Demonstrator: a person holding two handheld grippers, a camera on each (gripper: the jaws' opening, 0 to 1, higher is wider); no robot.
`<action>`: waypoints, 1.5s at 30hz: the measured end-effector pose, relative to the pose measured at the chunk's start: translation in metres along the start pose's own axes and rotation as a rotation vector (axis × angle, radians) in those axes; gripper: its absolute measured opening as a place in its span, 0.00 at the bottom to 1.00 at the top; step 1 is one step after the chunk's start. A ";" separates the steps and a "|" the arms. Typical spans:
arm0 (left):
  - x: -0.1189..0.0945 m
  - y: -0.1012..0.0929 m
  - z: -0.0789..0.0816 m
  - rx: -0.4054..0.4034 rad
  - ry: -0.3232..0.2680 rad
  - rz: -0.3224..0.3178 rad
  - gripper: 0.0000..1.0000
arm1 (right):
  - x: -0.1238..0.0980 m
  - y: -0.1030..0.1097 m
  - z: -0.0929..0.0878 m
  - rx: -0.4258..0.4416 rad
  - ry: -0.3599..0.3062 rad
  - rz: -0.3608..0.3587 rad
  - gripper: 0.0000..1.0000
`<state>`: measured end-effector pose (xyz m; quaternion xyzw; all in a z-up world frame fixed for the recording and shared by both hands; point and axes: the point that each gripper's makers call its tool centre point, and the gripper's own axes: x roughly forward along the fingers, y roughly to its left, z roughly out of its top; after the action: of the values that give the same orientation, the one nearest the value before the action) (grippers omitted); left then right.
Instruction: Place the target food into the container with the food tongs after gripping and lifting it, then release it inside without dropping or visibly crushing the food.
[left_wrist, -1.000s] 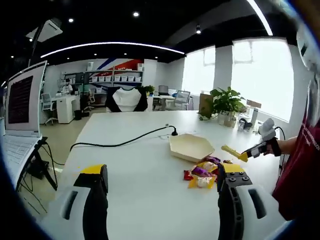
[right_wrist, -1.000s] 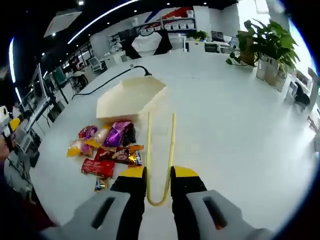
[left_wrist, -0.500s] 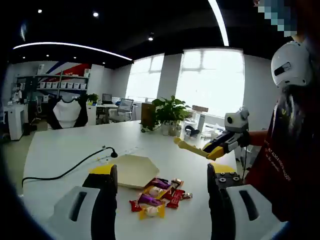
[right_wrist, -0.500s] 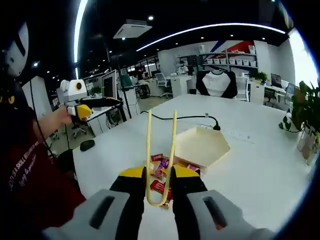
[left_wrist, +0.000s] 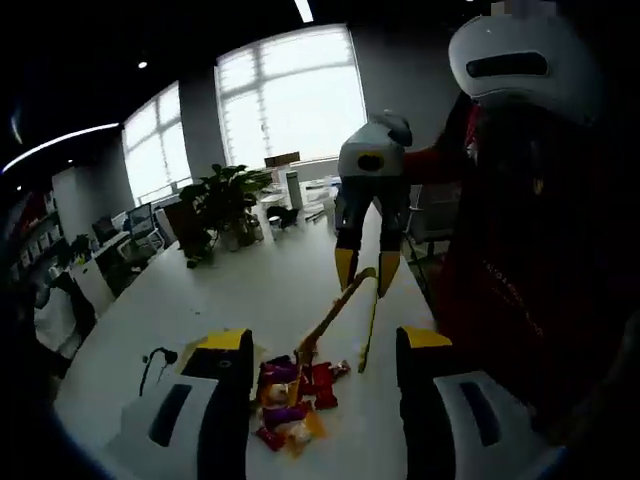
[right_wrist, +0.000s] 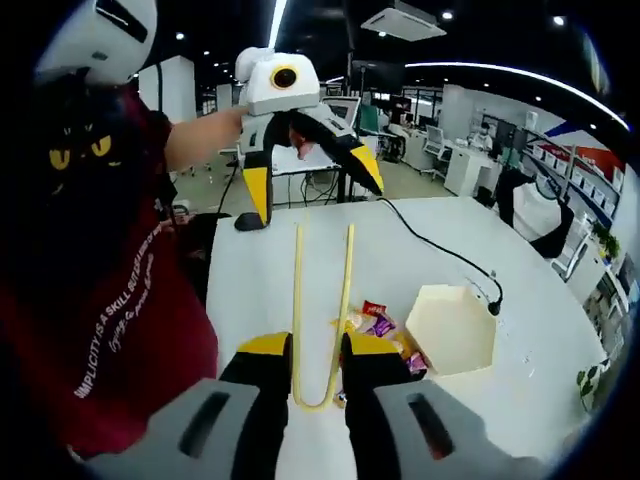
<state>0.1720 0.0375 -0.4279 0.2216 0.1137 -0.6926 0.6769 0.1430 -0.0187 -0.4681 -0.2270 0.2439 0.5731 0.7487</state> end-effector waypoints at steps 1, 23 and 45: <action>0.004 -0.002 -0.004 0.006 0.031 -0.023 0.56 | 0.000 -0.001 0.001 -0.011 0.007 -0.003 0.15; 0.007 0.003 -0.007 -0.004 0.031 0.009 0.18 | -0.013 -0.029 0.032 -0.234 -0.030 -0.008 0.15; -0.076 0.036 0.069 -0.309 -0.733 0.242 0.10 | -0.046 -0.056 0.129 0.616 -1.209 0.149 0.37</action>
<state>0.1960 0.0714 -0.3272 -0.1324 -0.0590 -0.6158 0.7744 0.2006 0.0138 -0.3356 0.3738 -0.0501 0.5537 0.7425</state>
